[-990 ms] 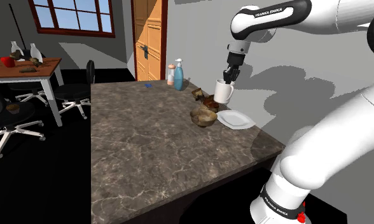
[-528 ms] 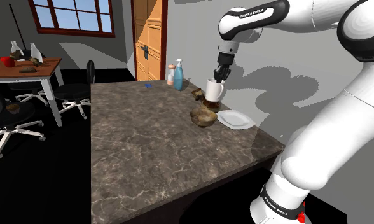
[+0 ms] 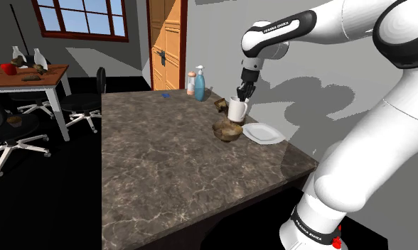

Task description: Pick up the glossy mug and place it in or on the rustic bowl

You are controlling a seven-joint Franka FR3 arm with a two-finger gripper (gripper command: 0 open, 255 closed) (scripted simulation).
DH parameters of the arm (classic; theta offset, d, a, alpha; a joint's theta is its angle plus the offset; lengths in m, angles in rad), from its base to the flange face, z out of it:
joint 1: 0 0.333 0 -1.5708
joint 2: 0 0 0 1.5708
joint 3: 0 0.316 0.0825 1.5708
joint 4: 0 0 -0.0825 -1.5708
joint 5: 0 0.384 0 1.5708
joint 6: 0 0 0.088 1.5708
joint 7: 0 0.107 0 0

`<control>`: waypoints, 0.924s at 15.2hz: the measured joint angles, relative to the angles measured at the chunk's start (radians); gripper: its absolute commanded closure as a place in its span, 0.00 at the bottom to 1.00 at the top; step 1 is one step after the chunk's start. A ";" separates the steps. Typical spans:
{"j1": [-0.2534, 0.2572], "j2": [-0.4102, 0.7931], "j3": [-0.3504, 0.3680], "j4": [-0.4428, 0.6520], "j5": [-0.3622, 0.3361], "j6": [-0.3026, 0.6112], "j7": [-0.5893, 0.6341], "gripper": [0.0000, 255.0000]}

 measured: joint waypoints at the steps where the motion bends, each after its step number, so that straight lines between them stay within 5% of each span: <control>1: 0.000 0.005 -0.002 -0.010 0.002 0.015 -0.002 1.00; 12: -0.001 0.026 -0.009 -0.072 0.008 0.097 -0.012 1.00; 13: -0.001 0.026 -0.009 -0.073 0.008 0.097 -0.012 0.00; 14: -0.001 0.026 -0.009 -0.073 0.008 0.097 -0.012 0.00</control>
